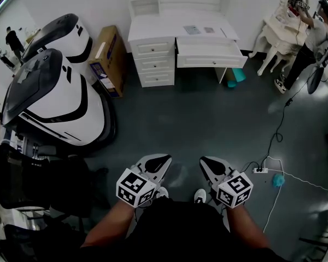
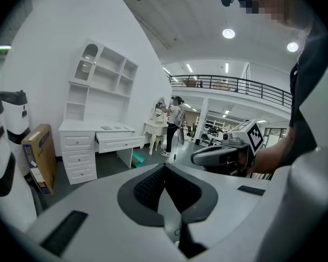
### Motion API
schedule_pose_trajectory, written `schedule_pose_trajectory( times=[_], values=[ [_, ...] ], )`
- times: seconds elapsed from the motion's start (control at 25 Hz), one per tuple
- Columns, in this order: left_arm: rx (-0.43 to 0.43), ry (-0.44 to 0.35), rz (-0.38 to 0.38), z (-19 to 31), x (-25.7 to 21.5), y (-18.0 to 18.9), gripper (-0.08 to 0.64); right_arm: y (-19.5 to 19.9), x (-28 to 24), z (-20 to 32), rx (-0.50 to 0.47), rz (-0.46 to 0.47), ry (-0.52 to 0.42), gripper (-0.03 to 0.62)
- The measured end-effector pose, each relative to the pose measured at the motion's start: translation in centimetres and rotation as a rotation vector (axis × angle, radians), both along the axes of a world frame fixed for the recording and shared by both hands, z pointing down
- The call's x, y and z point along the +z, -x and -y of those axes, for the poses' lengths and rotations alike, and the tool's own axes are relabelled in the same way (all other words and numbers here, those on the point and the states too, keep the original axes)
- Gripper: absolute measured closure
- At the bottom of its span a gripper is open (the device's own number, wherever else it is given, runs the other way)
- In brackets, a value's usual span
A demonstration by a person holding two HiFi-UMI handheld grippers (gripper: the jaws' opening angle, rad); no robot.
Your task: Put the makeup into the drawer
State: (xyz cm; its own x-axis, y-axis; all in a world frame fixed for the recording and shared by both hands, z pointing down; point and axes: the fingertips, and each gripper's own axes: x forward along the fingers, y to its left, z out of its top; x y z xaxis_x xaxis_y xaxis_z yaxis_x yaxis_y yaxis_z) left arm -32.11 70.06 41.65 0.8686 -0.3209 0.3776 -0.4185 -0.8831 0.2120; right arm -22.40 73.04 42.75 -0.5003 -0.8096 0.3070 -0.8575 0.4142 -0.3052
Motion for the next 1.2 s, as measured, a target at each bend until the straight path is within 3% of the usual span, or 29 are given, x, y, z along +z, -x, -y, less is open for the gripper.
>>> schedule_pose_trajectory(
  times=[0.32,0.8,1.2],
  values=[
    [0.015,-0.006,0.043,1.1,2.0,3.5,0.555,3.9,1.9,0.9,-0.028,-0.090,0.038,0.563],
    [0.036,0.020,0.029,4.3,3.2,7.9,0.555,6.7,3.1,3.5,0.068,-0.036,0.079,0.563],
    [0.020,0.027,0.043,9.4,3.6,7.5,0.555,6.2,2.8,9.9,0.057,-0.012,0.059,0.563]
  ],
)
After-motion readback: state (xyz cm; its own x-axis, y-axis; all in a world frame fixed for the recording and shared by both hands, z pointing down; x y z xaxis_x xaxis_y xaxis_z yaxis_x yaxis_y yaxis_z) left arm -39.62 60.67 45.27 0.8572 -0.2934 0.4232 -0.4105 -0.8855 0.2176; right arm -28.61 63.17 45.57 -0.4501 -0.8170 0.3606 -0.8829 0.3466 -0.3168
